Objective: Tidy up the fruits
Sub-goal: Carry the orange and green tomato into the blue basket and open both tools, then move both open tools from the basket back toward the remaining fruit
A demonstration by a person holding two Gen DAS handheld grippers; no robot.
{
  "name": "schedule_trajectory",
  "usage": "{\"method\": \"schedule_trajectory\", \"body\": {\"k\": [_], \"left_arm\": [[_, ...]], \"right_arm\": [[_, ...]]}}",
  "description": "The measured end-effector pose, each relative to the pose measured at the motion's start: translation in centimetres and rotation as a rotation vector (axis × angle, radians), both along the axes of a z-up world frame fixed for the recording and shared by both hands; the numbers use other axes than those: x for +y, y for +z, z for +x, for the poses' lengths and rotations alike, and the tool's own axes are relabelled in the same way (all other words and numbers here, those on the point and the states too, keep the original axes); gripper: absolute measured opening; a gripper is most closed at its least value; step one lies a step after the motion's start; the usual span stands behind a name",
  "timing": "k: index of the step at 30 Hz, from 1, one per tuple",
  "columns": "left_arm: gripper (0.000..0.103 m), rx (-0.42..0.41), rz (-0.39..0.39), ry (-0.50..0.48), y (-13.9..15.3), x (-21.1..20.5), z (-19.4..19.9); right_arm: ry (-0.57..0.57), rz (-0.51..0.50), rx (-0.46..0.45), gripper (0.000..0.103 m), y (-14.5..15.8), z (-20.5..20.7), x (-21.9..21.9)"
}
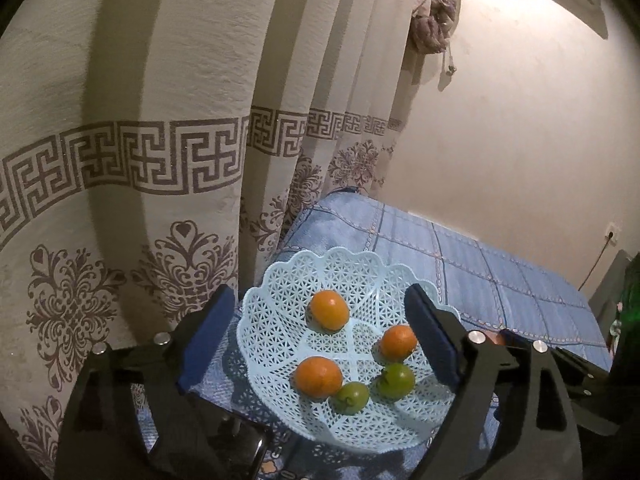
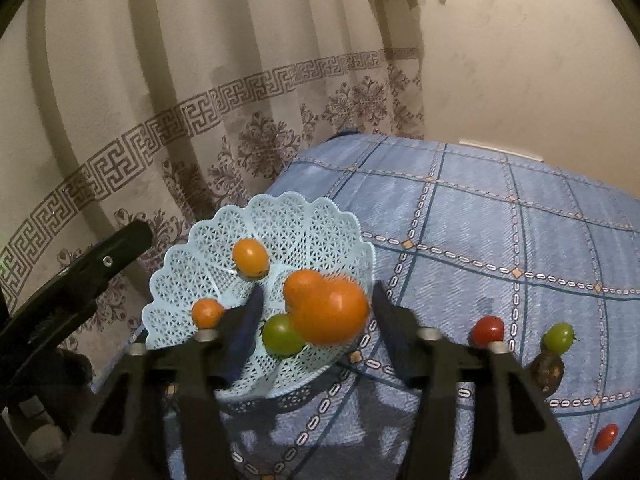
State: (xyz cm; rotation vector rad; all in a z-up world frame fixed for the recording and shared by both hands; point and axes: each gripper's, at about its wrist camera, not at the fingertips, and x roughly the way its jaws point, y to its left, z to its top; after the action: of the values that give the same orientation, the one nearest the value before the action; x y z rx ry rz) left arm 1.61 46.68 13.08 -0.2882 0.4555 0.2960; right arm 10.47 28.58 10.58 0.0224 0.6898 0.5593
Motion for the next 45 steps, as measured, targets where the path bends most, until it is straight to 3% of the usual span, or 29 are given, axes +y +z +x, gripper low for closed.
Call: {"method": "schedule_trajectory", "body": {"k": [11, 21, 45], "left_arm": [[0.100, -0.008, -0.013, 0.015, 0.0, 0.2, 0.0], [0.100, 0.008, -0.037, 0.019, -0.3, -0.2, 0.4], [0.100, 0.046, 0.000, -0.095, -1.2, -4.3, 1.3]], "right_arm": [[-0.072, 0.020, 0.017, 0.060, -0.5, -0.1, -1.9], [-0.143, 0.047, 0.033, 0.070, -0.9, -0.2, -4.2], [-0.278, 0.021, 0.074, 0.071, -3.0, 0.5, -10.9]]}}
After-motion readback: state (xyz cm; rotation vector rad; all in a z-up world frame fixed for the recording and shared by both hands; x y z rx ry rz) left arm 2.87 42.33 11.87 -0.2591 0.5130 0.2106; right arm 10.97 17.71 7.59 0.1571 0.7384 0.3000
